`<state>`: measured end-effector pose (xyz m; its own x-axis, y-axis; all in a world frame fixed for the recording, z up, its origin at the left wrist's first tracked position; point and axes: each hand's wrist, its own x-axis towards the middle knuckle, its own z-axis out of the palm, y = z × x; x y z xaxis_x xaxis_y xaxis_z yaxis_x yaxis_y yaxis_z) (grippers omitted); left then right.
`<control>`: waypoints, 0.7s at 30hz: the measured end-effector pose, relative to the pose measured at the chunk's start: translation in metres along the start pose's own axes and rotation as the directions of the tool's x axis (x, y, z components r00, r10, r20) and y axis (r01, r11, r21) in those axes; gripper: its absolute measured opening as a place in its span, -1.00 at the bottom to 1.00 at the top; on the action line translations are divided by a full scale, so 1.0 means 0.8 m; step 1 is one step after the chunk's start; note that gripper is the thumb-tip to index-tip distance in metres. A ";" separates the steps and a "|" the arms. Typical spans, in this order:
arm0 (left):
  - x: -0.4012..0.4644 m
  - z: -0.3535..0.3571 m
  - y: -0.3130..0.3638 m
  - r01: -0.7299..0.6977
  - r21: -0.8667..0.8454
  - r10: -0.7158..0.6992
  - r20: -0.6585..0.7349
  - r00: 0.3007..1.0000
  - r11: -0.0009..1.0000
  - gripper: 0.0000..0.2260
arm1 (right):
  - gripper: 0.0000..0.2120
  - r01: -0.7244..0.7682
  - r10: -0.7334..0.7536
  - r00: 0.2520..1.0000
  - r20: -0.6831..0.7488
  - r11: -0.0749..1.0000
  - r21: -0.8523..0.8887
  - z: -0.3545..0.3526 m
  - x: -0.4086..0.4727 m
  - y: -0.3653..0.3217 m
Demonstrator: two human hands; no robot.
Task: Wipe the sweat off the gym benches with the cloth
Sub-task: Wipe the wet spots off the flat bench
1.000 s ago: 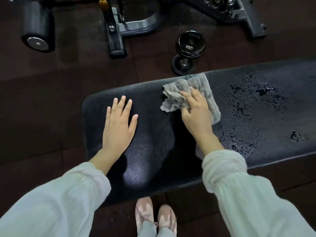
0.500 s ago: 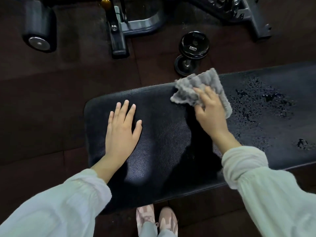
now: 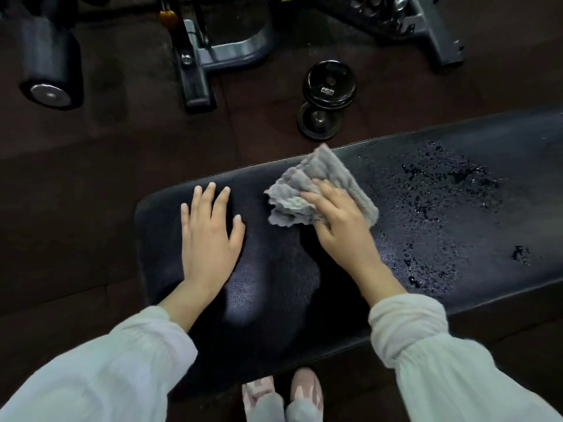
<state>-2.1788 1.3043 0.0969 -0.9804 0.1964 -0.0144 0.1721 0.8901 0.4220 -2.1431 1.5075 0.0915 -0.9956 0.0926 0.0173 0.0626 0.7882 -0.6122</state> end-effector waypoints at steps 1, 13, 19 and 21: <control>0.009 0.000 0.007 -0.016 -0.013 0.016 0.008 1.000 1.000 -0.59 | -0.58 -0.087 0.087 0.995 -0.044 0.996 -0.003 -0.011 -0.003 0.013; 0.043 0.045 0.061 -0.050 0.094 0.046 0.038 0.998 0.994 -0.53 | -0.55 -0.047 0.046 0.999 -0.010 0.999 -0.026 -0.024 0.080 0.023; 0.044 0.049 0.062 -0.023 0.096 0.022 0.009 1.000 0.995 -0.48 | -0.56 0.019 -0.018 0.999 0.030 0.999 -0.051 -0.059 0.038 0.085; 0.044 0.050 0.063 -0.017 0.103 0.017 0.003 1.000 0.995 -0.44 | -0.57 -0.122 0.116 0.990 -0.079 0.990 -0.069 -0.077 0.041 0.106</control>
<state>-2.2010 1.3727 0.0818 -0.9771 0.2127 -0.0102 0.1978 0.9242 0.3266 -2.1663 1.6150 0.0884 -0.9728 0.2315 0.0087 0.1881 0.8110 -0.5540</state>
